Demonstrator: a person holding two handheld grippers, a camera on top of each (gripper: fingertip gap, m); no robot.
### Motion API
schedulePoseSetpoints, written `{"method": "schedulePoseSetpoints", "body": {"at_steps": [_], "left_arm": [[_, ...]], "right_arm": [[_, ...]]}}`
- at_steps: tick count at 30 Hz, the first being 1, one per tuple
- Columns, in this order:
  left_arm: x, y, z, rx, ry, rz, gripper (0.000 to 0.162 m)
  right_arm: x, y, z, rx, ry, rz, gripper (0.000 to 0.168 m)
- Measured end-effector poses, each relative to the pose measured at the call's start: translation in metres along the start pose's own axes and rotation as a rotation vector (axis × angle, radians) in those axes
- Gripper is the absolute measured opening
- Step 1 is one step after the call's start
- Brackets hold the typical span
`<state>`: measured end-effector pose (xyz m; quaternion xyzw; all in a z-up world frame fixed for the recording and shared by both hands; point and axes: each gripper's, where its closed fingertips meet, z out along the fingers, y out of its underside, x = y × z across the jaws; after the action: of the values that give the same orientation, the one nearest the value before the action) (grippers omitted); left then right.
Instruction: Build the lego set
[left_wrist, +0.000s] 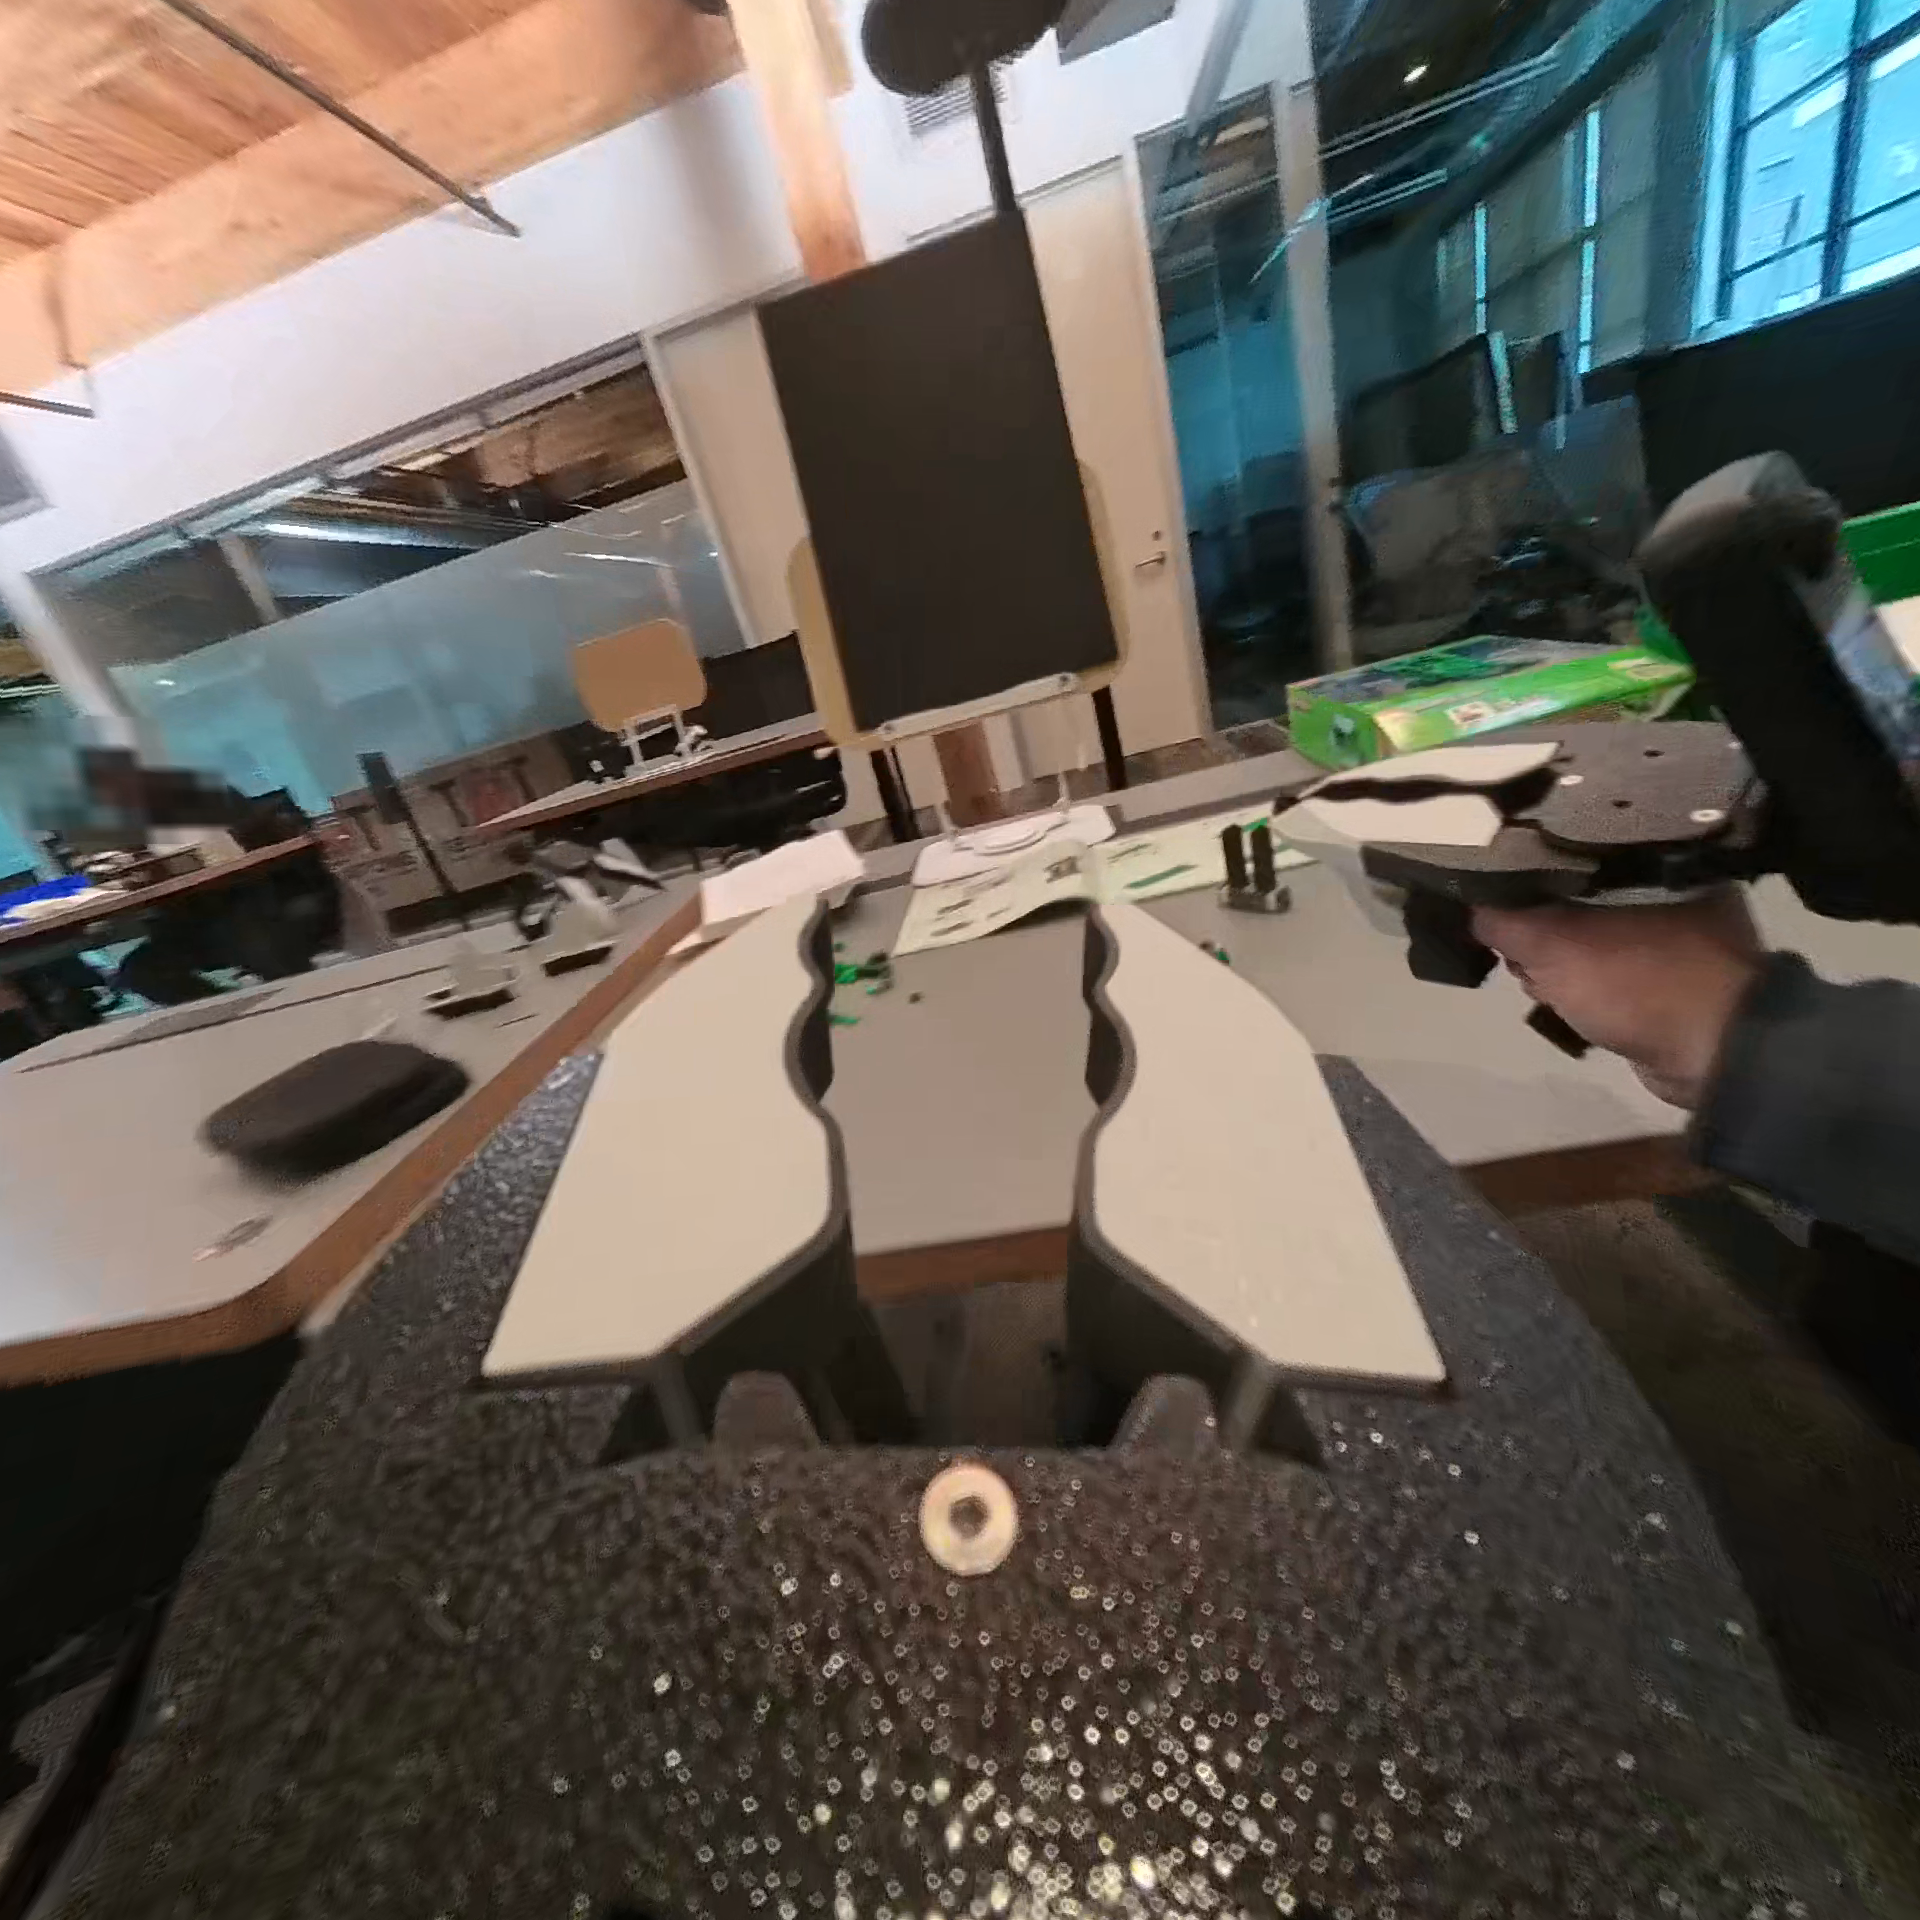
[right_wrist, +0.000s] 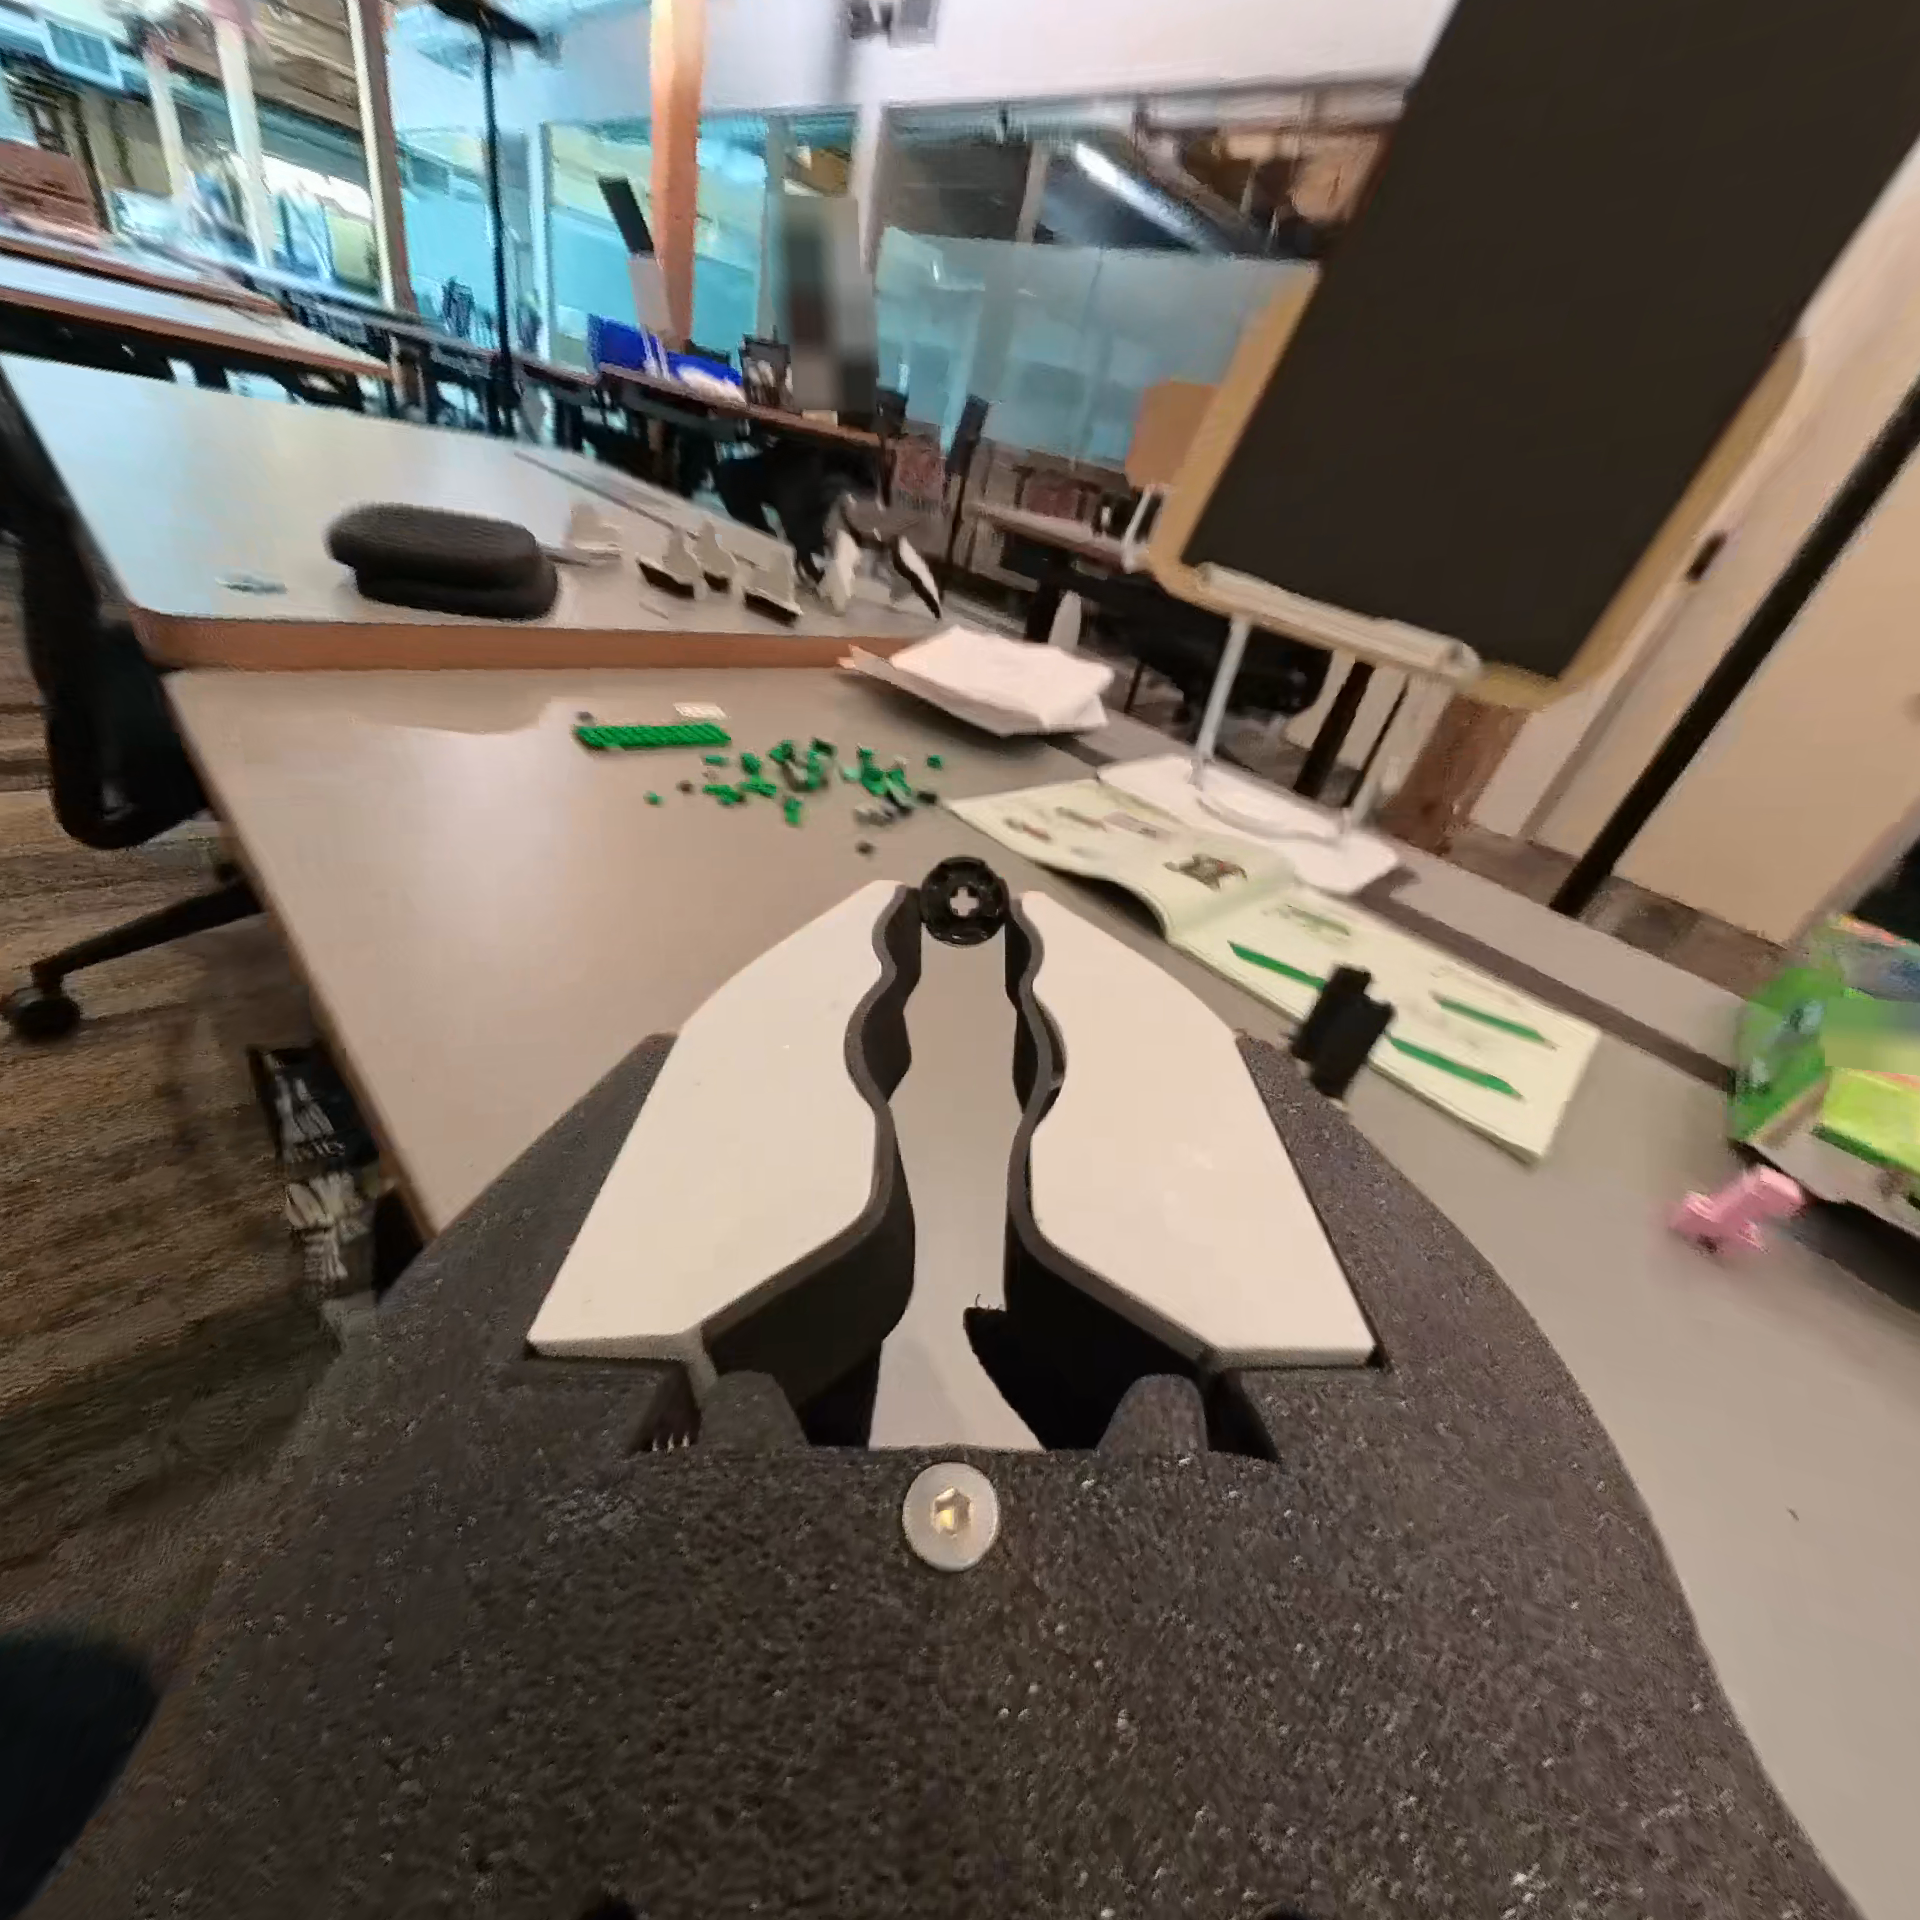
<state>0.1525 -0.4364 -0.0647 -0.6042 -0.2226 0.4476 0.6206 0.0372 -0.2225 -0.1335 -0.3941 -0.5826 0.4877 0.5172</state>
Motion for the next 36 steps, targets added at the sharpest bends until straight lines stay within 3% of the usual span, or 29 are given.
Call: {"method": "schedulePoseSetpoints", "body": {"at_steps": [4, 6, 9, 14, 17, 20, 28, 32, 36], "left_arm": [[0.032, 0.032, 0.08, -0.047, 0.081, 0.011, 0.044], [0.039, 0.054, 0.111, -0.103, 0.112, 0.04, 0.042], [0.035, 0.073, 0.156, -0.09, 0.135, 0.034, 0.042], [0.019, 0.101, 0.275, -0.043, 0.182, 0.002, 0.043], [0.02, 0.126, 0.36, -0.04, 0.212, 0.007, 0.045], [0.025, 0.151, 0.419, -0.049, 0.227, 0.022, 0.05], [0.058, 0.183, 0.448, -0.098, 0.432, 0.131, 0.05], [0.069, 0.194, 0.443, -0.154, 0.564, 0.113, 0.045], [0.065, 0.203, 0.436, -0.2, 0.589, 0.034, 0.044]], "right_arm": [[0.046, 0.035, 0.02, -0.108, -0.07, 0.018, 0.015], [0.039, 0.041, 0.032, -0.117, -0.235, 0.045, 0.015], [0.035, 0.048, 0.062, -0.133, -0.266, 0.001, 0.015], [0.077, 0.066, 0.121, -0.085, -0.023, -0.17, 0.015], [0.094, 0.055, 0.148, -0.021, -0.027, -0.203, 0.015], [0.097, 0.064, 0.173, -0.051, -0.089, -0.268, 0.016], [0.111, 0.09, 0.174, -0.153, -0.105, -0.226, 0.015], [0.107, 0.096, 0.17, -0.186, -0.142, -0.188, 0.015], [0.109, 0.104, 0.171, -0.223, -0.164, -0.159, 0.015]]}}
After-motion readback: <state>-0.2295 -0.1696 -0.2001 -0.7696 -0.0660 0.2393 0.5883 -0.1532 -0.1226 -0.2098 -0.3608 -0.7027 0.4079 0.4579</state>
